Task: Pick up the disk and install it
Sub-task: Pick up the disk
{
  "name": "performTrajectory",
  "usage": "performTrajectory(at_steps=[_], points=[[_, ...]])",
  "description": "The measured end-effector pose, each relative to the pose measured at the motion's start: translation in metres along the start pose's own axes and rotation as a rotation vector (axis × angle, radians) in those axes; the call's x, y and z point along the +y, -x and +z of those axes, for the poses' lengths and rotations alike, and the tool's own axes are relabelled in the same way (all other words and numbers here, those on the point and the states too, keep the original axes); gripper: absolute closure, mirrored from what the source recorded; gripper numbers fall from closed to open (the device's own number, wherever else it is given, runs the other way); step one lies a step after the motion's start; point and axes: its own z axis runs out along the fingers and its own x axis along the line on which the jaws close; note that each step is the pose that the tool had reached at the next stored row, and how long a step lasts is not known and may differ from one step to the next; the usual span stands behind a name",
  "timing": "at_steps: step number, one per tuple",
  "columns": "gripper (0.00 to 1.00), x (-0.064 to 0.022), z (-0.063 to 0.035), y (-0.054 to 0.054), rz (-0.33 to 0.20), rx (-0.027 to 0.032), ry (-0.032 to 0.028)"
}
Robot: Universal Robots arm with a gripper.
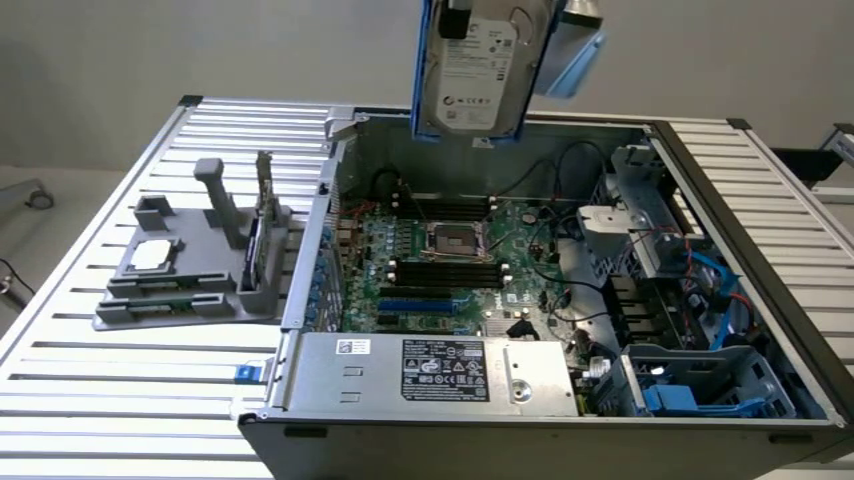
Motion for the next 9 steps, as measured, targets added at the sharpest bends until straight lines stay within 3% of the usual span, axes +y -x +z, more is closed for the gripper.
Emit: performTrajectory(at_steps=[9], points=[[0.67,-0.0236,-0.0027,-0.021,0.000,-0.0032,-0.0004]])
